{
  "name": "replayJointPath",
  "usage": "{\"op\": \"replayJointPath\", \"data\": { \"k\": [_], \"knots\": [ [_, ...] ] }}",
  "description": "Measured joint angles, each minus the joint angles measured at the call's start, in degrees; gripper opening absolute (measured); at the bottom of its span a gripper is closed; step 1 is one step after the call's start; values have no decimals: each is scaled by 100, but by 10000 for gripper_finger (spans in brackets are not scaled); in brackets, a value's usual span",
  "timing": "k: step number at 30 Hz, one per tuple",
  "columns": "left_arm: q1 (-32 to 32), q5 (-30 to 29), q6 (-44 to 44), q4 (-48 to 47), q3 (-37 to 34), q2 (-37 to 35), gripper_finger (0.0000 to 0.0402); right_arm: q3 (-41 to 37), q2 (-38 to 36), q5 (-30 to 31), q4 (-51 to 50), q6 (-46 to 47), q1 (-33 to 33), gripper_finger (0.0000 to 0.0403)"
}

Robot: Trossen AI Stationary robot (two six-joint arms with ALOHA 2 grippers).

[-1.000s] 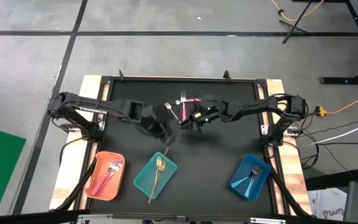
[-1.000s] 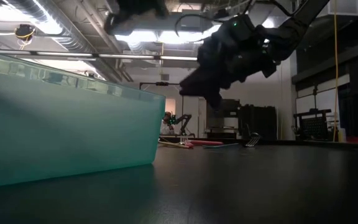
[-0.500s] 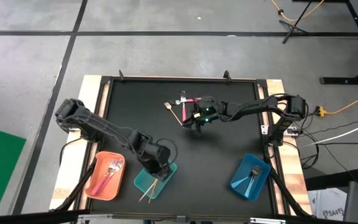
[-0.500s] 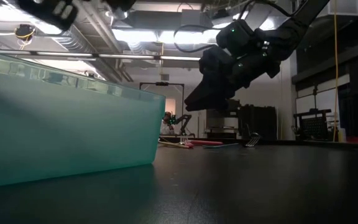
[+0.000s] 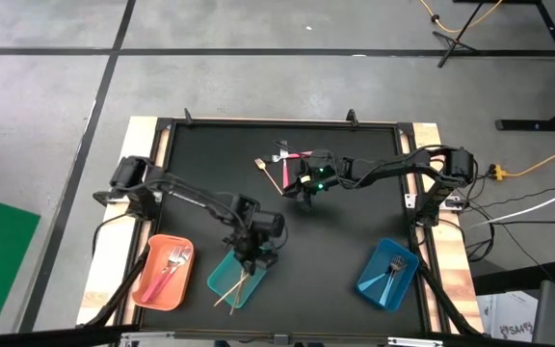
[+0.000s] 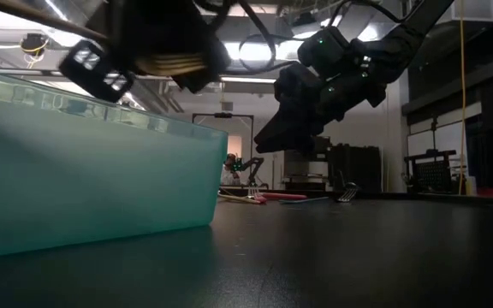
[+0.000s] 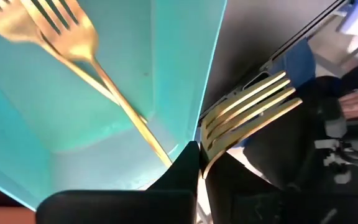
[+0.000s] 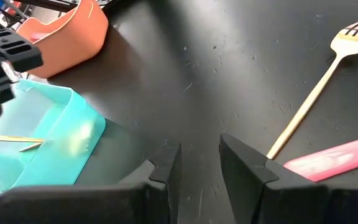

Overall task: Sort silverware by color (type)
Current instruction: Put the gold fork into the green bin, then put the blue fork into the blue bin

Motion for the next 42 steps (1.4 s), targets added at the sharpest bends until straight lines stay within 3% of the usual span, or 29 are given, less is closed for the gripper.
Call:
{"op": "replayJointPath", "data": {
  "k": [11, 24, 42],
  "knots": [
    [269, -5, 205, -717, 0, 9, 6, 0, 0, 0, 0, -4, 0, 99],
    [75, -688, 223, -728, 0, 9, 7, 0, 0, 4, 2, -151, 0, 99],
    [92, -1031, 223, -726, 0, 9, 54, 0, 0, 2, 2, -153, 0, 99]
  ]
}}
